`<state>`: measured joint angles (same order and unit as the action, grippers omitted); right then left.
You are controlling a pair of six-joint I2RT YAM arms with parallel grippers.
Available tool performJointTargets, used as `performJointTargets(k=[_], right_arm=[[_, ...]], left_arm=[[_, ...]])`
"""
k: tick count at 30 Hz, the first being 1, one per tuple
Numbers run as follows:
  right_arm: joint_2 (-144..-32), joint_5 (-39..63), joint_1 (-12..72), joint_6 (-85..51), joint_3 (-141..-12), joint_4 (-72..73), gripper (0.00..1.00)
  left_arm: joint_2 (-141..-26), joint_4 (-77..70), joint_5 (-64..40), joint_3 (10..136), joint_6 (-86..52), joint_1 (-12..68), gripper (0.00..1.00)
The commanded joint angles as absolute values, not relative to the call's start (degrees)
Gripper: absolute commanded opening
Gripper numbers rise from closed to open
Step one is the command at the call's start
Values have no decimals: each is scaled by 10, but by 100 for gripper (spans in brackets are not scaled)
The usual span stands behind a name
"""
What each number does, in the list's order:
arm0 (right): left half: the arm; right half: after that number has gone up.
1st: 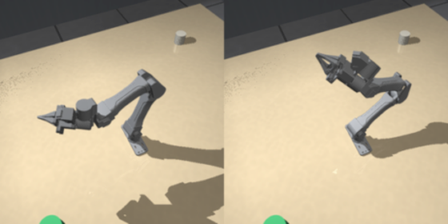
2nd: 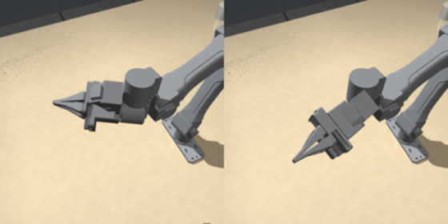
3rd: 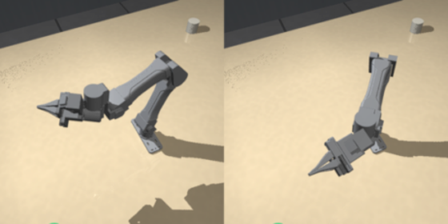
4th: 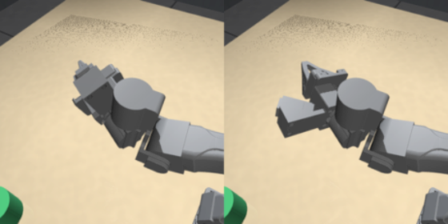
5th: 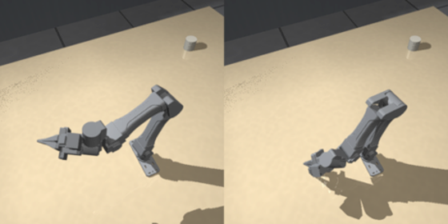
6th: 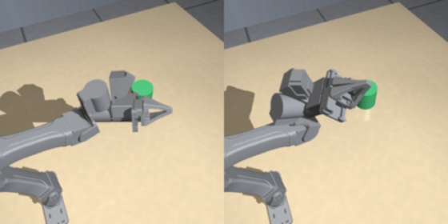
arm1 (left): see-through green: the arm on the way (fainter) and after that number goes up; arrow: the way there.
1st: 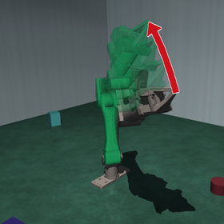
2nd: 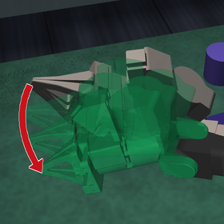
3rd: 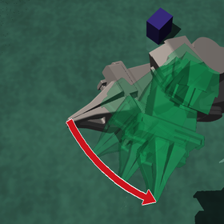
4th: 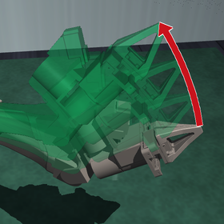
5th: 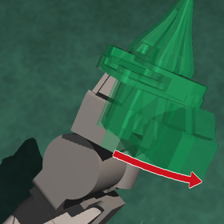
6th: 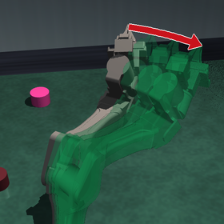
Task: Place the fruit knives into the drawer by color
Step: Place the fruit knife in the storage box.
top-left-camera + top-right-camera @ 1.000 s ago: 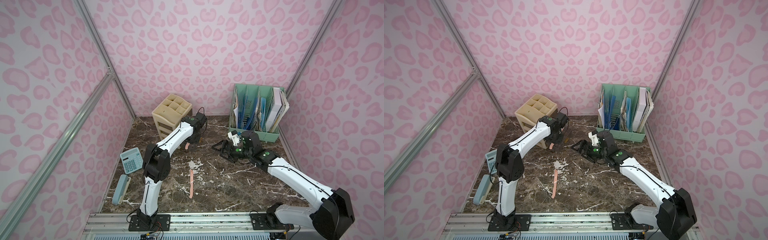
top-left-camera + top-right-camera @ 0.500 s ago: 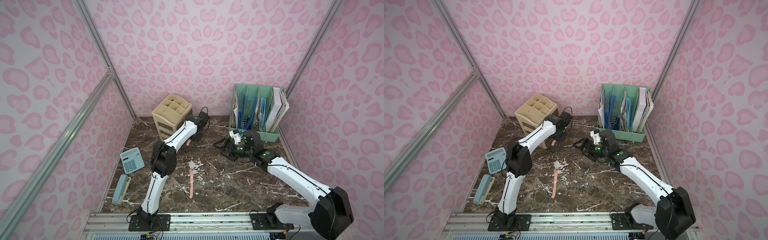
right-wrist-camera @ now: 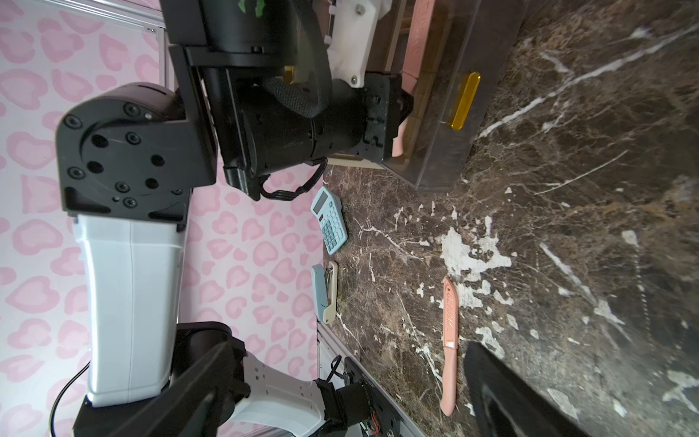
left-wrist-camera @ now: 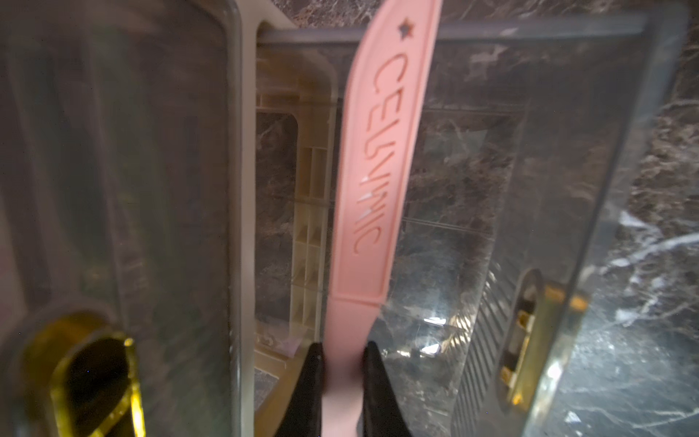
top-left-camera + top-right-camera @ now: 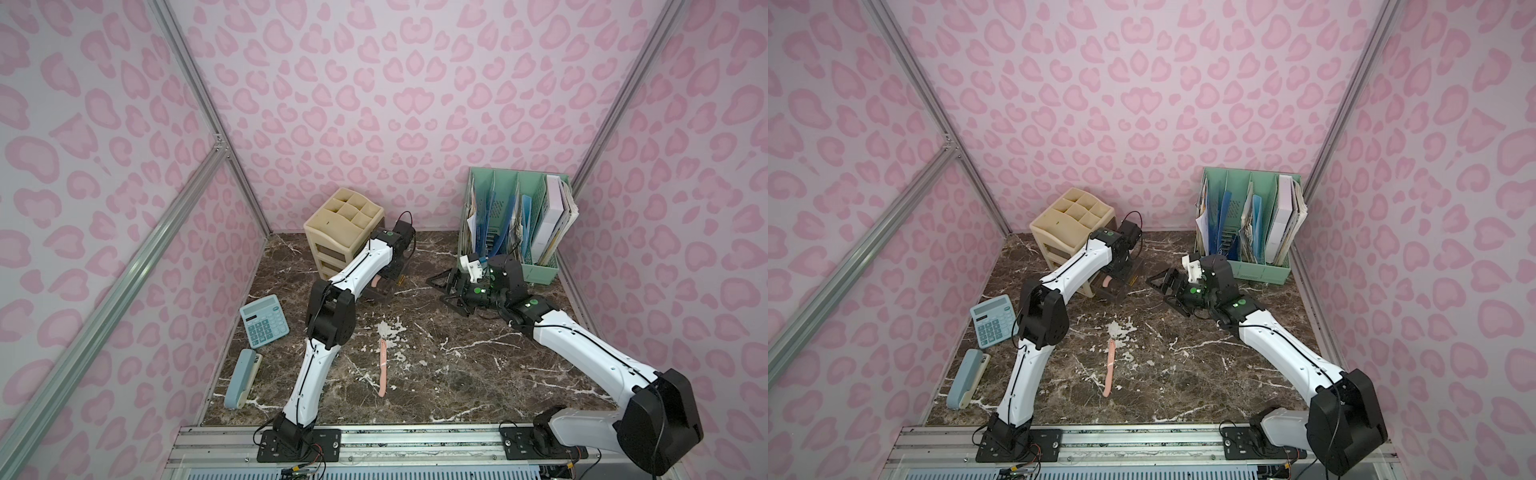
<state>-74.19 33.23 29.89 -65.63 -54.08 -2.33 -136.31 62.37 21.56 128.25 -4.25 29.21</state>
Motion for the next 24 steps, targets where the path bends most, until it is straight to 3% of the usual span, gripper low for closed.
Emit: performJointTargets(k=[1, 5, 9, 19, 24], right_arm=[[-743, 334, 299, -651, -544, -6, 97], [-741, 329, 298, -649, -547, -12, 97], [-737, 327, 298, -650, -548, -14, 97], [-699, 314, 297, -630, -535, -44, 97], [-671, 311, 297, -616, -521, -62, 97]], left_arm=[[-1352, 627, 203, 1277, -36, 293, 25], [-1344, 628, 195, 1272, -36, 292, 44], [-1337, 630, 198, 1269, -36, 292, 52], [-1275, 676, 192, 1260, -72, 294, 53], [-1209, 689, 168, 1196, -106, 299, 55]])
